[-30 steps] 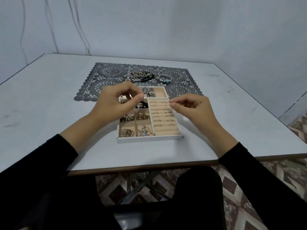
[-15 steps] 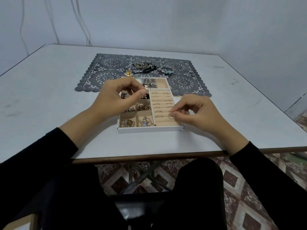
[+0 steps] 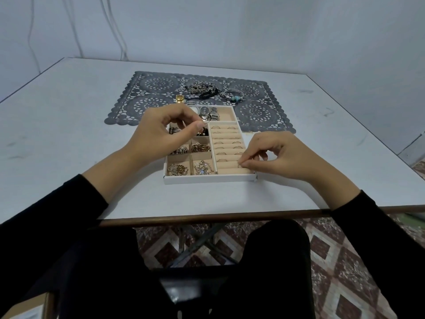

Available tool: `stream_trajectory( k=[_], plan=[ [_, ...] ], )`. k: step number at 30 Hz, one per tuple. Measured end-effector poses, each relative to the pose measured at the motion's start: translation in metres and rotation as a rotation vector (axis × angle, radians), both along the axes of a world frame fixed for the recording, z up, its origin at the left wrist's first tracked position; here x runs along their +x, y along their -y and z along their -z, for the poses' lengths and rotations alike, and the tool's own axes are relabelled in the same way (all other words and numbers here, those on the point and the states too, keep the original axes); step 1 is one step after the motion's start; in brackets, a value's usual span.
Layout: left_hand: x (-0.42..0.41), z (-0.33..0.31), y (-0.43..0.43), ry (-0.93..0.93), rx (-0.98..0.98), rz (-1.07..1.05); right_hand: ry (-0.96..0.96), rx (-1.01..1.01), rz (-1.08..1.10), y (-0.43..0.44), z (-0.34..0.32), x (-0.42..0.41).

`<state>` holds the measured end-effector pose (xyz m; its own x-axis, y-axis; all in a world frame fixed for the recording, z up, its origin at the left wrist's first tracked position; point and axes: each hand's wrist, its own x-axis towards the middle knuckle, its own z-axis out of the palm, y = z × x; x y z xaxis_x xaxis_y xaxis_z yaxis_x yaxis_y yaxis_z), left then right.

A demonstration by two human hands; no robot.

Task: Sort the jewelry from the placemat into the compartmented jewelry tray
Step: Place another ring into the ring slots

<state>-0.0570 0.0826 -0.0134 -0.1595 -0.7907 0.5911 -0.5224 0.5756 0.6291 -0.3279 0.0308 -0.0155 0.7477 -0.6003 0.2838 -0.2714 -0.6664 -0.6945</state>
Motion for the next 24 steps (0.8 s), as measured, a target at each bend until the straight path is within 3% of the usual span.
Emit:
stream_trajectory(
  k=[8,24],
  plan=[
    [0.001,0.002,0.001,0.003,0.012,0.011,-0.088,0.316,-0.026,0.010,-0.019,-0.004],
    [0.002,0.003,0.003,0.007,0.004,0.025,-0.400,0.415,-0.040,0.021,-0.044,0.017]
  ],
)
